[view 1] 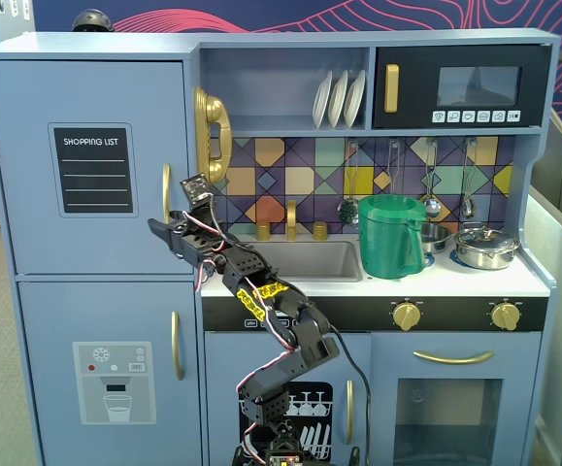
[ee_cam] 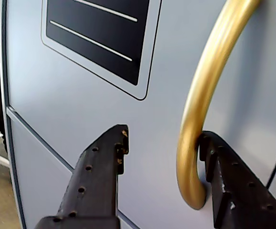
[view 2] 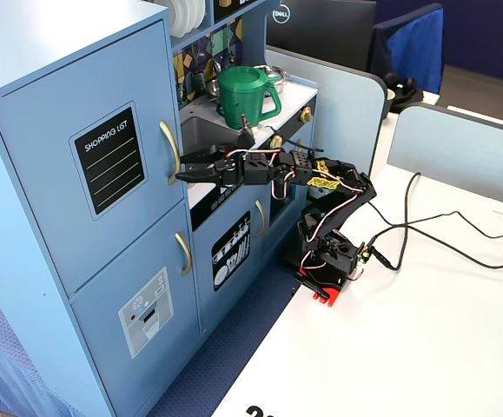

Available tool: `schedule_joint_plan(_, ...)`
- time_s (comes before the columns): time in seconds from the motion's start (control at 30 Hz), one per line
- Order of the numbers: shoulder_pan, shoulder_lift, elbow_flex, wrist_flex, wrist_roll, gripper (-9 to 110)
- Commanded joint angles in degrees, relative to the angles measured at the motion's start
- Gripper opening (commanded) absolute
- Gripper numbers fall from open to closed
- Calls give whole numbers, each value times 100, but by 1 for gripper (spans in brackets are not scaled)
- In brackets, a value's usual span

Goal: Open the left cabinet door

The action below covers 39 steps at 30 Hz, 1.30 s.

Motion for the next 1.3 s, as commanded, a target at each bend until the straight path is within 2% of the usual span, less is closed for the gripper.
schedule_joint_plan(0.0, -158, -316, -668, -281, 35, 10)
schedule_joint_plan(0.27, -809, -448, -633, -510, -483, 10)
schedule_joint_plan(0.5, -1846, 316, 325, -773, -1424, 10)
schedule_joint_plan(0.63, -2057, 765, 861, -905, -1652, 10)
schedule_joint_plan(0.9, -1608, 1942, 1696, -747, -1503, 10)
schedule_joint_plan(1.27, -237, 4263, 2531, 589, -598, 9)
